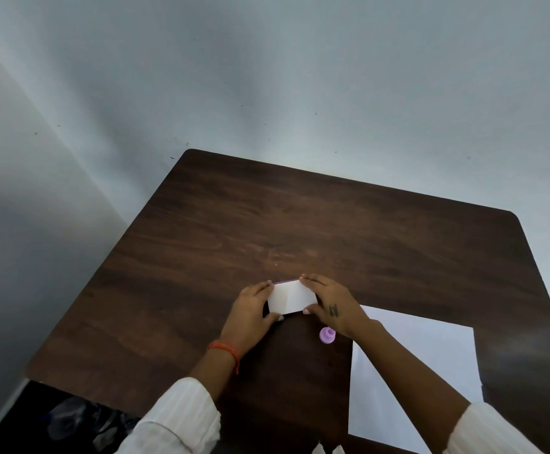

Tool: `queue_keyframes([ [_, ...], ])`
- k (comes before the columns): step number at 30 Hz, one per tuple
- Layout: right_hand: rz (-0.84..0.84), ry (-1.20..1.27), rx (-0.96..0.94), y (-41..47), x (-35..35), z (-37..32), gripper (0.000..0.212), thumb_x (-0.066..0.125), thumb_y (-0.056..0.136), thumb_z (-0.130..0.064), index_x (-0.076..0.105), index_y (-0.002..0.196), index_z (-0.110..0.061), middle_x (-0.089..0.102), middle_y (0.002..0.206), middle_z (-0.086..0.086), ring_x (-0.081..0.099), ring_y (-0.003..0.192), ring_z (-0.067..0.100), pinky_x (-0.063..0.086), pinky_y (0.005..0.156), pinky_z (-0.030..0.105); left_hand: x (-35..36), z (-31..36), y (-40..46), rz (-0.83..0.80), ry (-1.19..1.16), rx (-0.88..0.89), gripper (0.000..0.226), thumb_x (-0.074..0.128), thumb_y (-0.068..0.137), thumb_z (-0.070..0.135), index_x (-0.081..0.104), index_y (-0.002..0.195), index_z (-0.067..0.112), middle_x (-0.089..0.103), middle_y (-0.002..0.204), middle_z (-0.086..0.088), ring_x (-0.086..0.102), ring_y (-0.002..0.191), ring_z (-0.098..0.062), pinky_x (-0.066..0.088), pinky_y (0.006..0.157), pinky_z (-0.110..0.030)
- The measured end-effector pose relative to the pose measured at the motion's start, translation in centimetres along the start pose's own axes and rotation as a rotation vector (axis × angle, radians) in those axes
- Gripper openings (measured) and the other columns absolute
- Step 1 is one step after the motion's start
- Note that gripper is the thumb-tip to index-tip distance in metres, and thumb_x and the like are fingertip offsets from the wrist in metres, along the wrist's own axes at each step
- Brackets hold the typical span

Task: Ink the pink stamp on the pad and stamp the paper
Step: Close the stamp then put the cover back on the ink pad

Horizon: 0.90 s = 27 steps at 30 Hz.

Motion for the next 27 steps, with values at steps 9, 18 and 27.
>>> queue_keyframes([
  [9,-0.011,0.016,0.014,0.21,0.45,0.49,0.064,0.064,0.083,-0.02,0.032,0.139,-0.016,0.034,0.149,0.003,0.032,0.135,0.019,0.027,0.111,0.03,0.53,-0.22,0.08,-0.009,0.017,-0.011,0.069,0.066,0.081,0.03,0.031,0.139,0.016,0.033,0.149,0.0,0.027,0.135,-0.016,0.022,0.111,-0.028],
  [18,-0.039,-0.033,0.014,0.78,0.15,0.38,0.065,0.065,0.082,-0.022,0.034,0.138,-0.016,0.031,0.151,0.002,0.029,0.137,0.021,0.026,0.113,0.034,0.48,-0.34,0.26,-0.02,0.014,-0.012,0.069,0.067,0.079,0.029,0.034,0.138,0.016,0.025,0.153,0.0,0.025,0.137,-0.019,0.023,0.113,-0.033],
  [27,-0.053,-0.055,0.011,0.85,0.2,0.43,0.065,0.064,0.083,-0.025,0.032,0.139,-0.018,0.03,0.151,0.002,0.028,0.137,0.021,0.025,0.113,0.034,0.5,-0.54,0.34,-0.023,0.008,-0.012,0.067,0.067,0.079,0.032,0.036,0.137,0.017,0.032,0.15,0.001,0.029,0.136,-0.016,0.024,0.113,-0.032],
])
Point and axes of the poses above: each hand's wrist, its own y-axis towards the middle knuckle, its own x-axis out of the palm, z = x × y, the point moved 6 cm from there along y, towards the middle knuckle
